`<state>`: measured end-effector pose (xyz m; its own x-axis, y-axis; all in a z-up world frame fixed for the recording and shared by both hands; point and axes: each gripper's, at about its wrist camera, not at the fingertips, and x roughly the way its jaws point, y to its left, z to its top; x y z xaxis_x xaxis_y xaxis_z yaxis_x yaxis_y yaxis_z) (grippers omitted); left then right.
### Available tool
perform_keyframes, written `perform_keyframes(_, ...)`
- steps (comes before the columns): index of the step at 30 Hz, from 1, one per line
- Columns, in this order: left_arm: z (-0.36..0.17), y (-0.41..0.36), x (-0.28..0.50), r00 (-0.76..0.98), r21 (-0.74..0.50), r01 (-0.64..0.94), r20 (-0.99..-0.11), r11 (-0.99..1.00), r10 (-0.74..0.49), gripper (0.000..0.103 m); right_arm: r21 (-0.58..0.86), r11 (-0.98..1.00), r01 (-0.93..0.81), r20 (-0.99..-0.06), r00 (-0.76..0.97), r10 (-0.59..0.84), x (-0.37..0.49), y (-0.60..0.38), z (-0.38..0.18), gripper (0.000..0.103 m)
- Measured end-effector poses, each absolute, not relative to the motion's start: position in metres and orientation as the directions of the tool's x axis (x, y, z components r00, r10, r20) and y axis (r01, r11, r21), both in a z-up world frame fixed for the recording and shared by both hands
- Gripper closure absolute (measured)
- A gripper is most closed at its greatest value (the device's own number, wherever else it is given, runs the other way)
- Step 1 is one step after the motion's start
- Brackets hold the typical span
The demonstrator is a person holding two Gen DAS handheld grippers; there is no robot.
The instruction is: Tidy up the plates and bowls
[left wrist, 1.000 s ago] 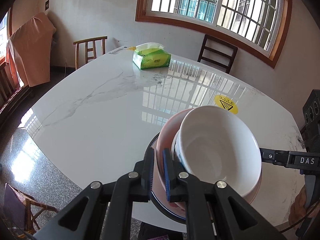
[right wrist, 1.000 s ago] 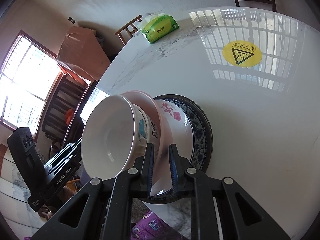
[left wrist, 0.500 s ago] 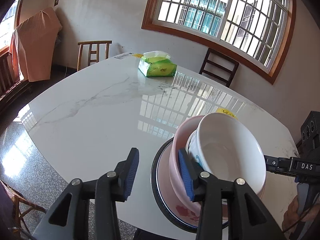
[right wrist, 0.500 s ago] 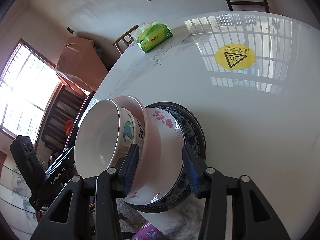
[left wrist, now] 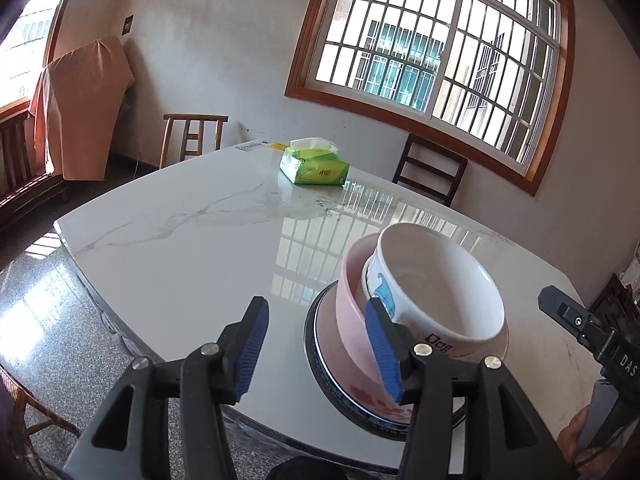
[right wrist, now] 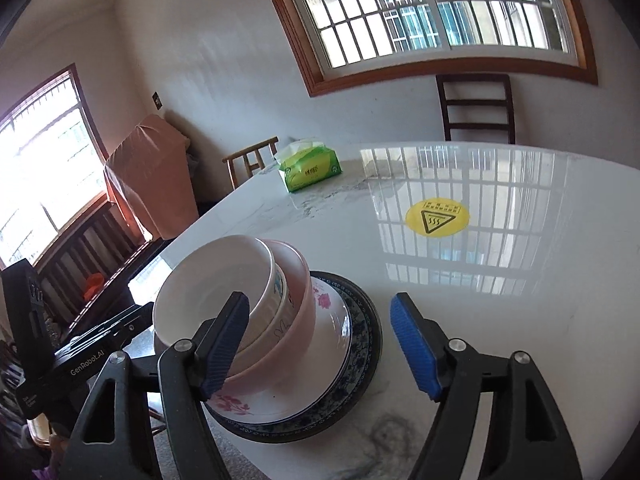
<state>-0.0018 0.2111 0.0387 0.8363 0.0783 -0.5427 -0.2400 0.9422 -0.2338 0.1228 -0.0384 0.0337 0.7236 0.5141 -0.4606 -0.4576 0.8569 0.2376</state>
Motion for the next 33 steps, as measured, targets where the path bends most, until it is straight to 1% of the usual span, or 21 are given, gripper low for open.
perform_keyframes(2, 0.036, 0.203, -0.014, 0.845, -0.185, -0.26, -0.519, 0.948, 0.13, 0.052, 0.19, 0.87, -0.455, -0.375, 0.785, 0.493, 0.097, -0.039, 0.032, 0.014)
perform_keyframes(3, 0.034, 0.2, -0.018, 0.847, -0.163, -0.269, -0.509, 0.949, 0.153, 0.052, 0.17, 0.877, -0.449, -0.331, 0.813, 0.48, 0.084, -0.038, 0.031, 0.009)
perform_keyframes(4, 0.031, 0.198, -0.023, 0.85, -0.148, -0.277, -0.499, 0.95, 0.17, 0.052, 0.153, 0.882, -0.445, -0.288, 0.834, 0.471, 0.072, -0.039, 0.029, 0.007)
perform_keyframes(5, 0.027, 0.197, -0.027, 0.852, -0.141, -0.285, -0.491, 0.948, 0.183, 0.052, 0.138, 0.889, -0.437, -0.25, 0.853, 0.458, 0.061, -0.039, 0.027, 0.003)
perform_keyframes(6, 0.023, 0.196, -0.03, 0.854, -0.141, -0.291, -0.484, 0.946, 0.191, 0.052, 0.126, 0.898, -0.423, -0.214, 0.872, 0.44, 0.051, -0.039, 0.026, 0.0)
perform_keyframes(9, 0.008, 0.197, -0.034, 0.849, -0.146, -0.303, -0.491, 0.942, 0.197, 0.052, 0.102, 0.911, -0.399, -0.139, 0.901, 0.41, 0.029, -0.037, 0.018, 0.0)
perform_keyframes(10, 0.003, 0.196, -0.035, 0.849, -0.151, -0.3, -0.493, 0.942, 0.191, 0.052, 0.089, 0.916, -0.391, -0.133, 0.907, 0.4, 0.025, -0.036, 0.014, 0.0)
perform_keyframes(13, -0.011, 0.188, -0.036, 0.839, -0.135, -0.288, -0.514, 0.948, 0.182, 0.052, 0.058, 0.924, -0.378, -0.156, 0.911, 0.383, 0.019, -0.032, 0.004, 0.0)
perform_keyframes(18, -0.026, 0.175, -0.037, 0.821, -0.125, -0.242, -0.555, 0.962, 0.134, 0.052, 0.041, 0.93, -0.366, -0.164, 0.915, 0.367, 0.006, -0.029, -0.01, 0.0)
perform_keyframes(21, -0.029, 0.168, -0.038, 0.824, -0.118, -0.227, -0.553, 0.967, 0.125, 0.052, 0.037, 0.933, -0.359, -0.167, 0.918, 0.36, 0.003, -0.029, -0.013, 0.0)
perform_keyframes(27, -0.033, 0.154, -0.041, 0.822, -0.061, -0.227, -0.547, 0.972, 0.158, 0.052, 0.038, 0.938, -0.344, -0.173, 0.922, 0.345, -0.001, -0.028, -0.015, 0.0)
perform_keyframes(33, -0.039, 0.151, -0.04, 0.818, -0.036, -0.248, -0.544, 0.968, 0.189, 0.052, 0.019, 0.942, -0.336, -0.16, 0.929, 0.334, -0.011, -0.025, -0.017, 0.0)
